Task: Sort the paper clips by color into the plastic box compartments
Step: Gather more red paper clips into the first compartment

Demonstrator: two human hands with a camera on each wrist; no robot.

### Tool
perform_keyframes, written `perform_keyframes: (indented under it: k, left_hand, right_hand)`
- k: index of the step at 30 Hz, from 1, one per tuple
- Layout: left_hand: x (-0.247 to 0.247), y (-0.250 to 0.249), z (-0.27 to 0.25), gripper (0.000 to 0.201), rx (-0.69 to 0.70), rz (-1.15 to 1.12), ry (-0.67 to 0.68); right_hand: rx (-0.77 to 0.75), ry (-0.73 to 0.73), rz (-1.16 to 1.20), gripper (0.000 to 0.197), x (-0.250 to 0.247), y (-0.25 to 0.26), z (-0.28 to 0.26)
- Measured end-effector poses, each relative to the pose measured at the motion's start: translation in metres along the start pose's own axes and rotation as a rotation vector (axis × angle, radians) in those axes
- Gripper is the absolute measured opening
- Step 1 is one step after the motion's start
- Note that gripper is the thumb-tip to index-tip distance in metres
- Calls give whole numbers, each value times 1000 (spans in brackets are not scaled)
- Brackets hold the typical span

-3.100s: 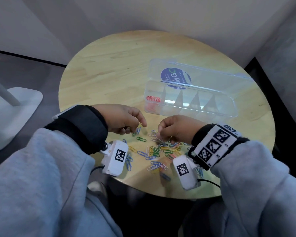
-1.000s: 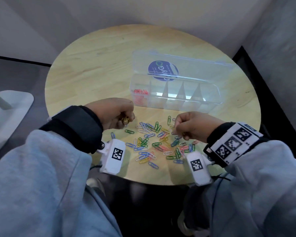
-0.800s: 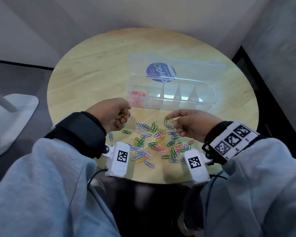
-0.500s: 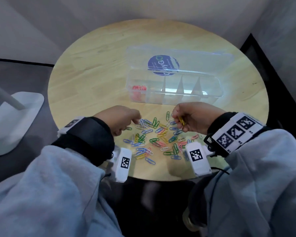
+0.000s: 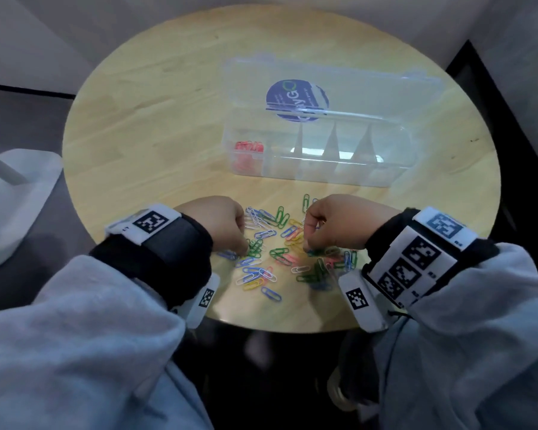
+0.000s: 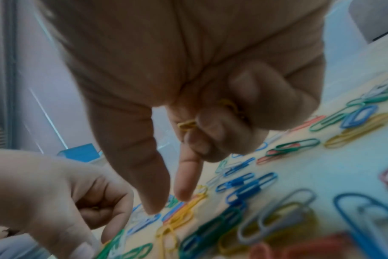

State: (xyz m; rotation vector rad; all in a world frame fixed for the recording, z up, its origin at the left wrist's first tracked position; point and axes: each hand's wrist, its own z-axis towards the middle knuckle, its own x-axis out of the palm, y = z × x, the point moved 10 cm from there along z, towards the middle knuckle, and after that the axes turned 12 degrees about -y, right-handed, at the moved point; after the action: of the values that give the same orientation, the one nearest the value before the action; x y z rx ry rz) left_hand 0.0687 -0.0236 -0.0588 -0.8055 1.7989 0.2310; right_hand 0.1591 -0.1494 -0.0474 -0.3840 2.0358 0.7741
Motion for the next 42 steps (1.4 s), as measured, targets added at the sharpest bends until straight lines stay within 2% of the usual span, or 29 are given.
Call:
perform_keyframes:
  k: [8, 14, 24, 28, 34, 38, 40, 42]
  left_hand:
    - [3, -4, -2, 7, 10, -38, 4]
    - [5, -2, -1, 20, -14, -75, 20]
    - [8, -1, -1, 9, 0, -127, 72]
    - [3, 0, -1, 7, -11, -275, 119]
    - [0, -9, -7, 17, -33, -621, 240]
    - [-2, -18, -9, 19, -36, -876, 259]
    - [-4, -21, -11, 14, -36, -943, 267]
    - [-2, -21, -11, 21, -50, -963, 289]
  right_hand:
    - [-20, -2, -199, 4, 11, 12, -5]
    - [-31, 4, -221, 4, 15, 13, -2]
    - [-57, 33, -213, 3, 22, 13, 0]
    - [-16, 68, -44, 4, 18, 7, 0]
    - [72, 86, 347, 12, 7, -2, 5]
    - [110, 125, 527, 23, 9, -4, 6]
    - [112, 133, 610, 26, 9, -3, 7]
    - [126, 141, 723, 26, 9, -2, 8]
